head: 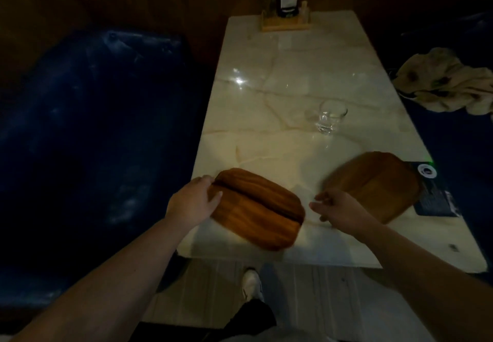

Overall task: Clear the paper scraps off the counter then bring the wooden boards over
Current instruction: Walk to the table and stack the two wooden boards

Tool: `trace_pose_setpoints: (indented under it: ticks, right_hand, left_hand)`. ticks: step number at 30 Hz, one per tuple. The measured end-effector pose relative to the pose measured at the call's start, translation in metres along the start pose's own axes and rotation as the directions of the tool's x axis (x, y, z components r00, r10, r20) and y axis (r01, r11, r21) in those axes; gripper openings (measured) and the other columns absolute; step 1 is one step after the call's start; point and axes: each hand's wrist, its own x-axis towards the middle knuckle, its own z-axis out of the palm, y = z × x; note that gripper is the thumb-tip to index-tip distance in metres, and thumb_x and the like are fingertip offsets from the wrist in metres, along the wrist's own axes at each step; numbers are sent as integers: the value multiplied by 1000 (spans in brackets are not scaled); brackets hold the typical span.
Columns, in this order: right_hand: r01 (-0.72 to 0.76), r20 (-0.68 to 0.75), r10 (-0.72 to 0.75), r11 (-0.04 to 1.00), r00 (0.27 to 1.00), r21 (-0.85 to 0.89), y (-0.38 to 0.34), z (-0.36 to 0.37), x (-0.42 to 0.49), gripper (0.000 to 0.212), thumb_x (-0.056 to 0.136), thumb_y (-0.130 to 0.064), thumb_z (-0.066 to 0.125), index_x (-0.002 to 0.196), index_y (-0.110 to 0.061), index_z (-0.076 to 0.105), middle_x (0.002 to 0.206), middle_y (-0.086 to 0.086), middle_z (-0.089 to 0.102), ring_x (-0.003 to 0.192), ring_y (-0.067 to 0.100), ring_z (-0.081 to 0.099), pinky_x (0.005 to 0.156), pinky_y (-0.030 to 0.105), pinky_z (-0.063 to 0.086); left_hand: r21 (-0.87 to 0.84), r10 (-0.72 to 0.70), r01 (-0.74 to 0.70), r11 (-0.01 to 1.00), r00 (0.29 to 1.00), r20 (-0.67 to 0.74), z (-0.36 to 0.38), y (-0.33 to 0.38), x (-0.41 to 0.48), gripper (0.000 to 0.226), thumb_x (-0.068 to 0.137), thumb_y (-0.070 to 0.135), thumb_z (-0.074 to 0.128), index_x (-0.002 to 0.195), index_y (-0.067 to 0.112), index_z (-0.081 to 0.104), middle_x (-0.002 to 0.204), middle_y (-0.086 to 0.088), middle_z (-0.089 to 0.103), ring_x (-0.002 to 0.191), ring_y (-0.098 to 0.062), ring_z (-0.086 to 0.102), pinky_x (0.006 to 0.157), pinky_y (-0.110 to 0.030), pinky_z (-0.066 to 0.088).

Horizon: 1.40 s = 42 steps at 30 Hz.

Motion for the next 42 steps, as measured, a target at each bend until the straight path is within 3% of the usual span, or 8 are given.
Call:
trace_pose_setpoints:
  ticks: [9, 15, 21, 25, 30, 34, 37, 42]
  right_hand:
    - [-292, 93, 291, 956, 952, -6, 2, 38, 54, 52, 85, -41, 69, 124, -11, 50, 90, 15, 67, 83, 29, 68, 70, 43, 60]
    - [-319, 178, 312, 948, 933, 13, 7, 48, 69, 45, 85, -30, 69, 117, -14, 43, 94, 15, 65, 77, 28, 69, 68, 46, 62]
    - [-229, 113, 221, 971, 969, 70, 17, 55, 67, 33, 82, -18, 67, 108, -10, 46, 92, 17, 64, 67, 25, 66, 55, 43, 55]
    - [-191, 102, 174, 961, 979, 201, 31, 41, 68, 31, 87, -11, 66, 115, -13, 51, 96, 11, 62, 76, 18, 60, 61, 31, 48]
    - [-131, 72, 117, 961, 991, 242, 48, 0, 63, 25, 91, -17, 64, 110, -25, 49, 97, 7, 64, 80, 23, 61, 68, 38, 50]
    - [-186, 17, 193, 916, 981, 356, 72, -42, 68, 18, 89, -21, 68, 105, -21, 60, 95, 12, 68, 78, 29, 67, 59, 36, 54]
    - [-191, -43, 245, 846, 969, 498, 97, -73, 73, 28, 86, -22, 72, 112, -14, 66, 107, 11, 70, 95, 29, 67, 75, 42, 58]
    - [-134, -183, 298, 790, 937, 598, 128, -119, 86, 7, 85, -19, 71, 92, -20, 68, 106, 12, 68, 102, 33, 63, 89, 50, 54]
  left_hand:
    - [50, -49, 38, 998, 970, 237, 23, -44, 81, 49, 88, 53, 45, 124, 20, 48, 117, -5, 60, 100, -25, 60, 80, -41, 53]
    - [-39, -135, 159, 986, 923, 359, 48, -61, 98, 45, 82, 57, 44, 111, 26, 61, 99, 2, 67, 89, -19, 63, 78, -39, 55]
    - [-188, -307, 379, 906, 896, 322, 52, -48, 102, 28, 92, 37, 53, 101, 13, 62, 90, -4, 62, 82, -22, 59, 68, -35, 46]
    - [-361, -421, 493, 792, 868, 262, 57, -46, 93, 36, 91, 34, 57, 114, 7, 61, 108, -12, 62, 100, -31, 59, 80, -37, 47]
    - [-466, -475, 508, 725, 858, 196, 64, -12, 75, 33, 89, 34, 61, 109, 8, 63, 105, -13, 65, 94, -32, 62, 82, -47, 54]
    - [-533, -487, 495, 686, 857, 169, 76, 34, 70, 32, 89, 31, 62, 107, 5, 62, 103, -14, 64, 90, -31, 62, 78, -45, 54]
    - [-601, -493, 491, 630, 851, 178, 89, 70, 67, 29, 88, 35, 64, 96, 7, 64, 100, -17, 66, 87, -34, 63, 80, -50, 55]
    - [-587, -457, 496, 639, 860, 229, 117, 126, 67, 34, 87, 39, 64, 83, 5, 63, 85, -17, 65, 74, -36, 65, 70, -54, 57]
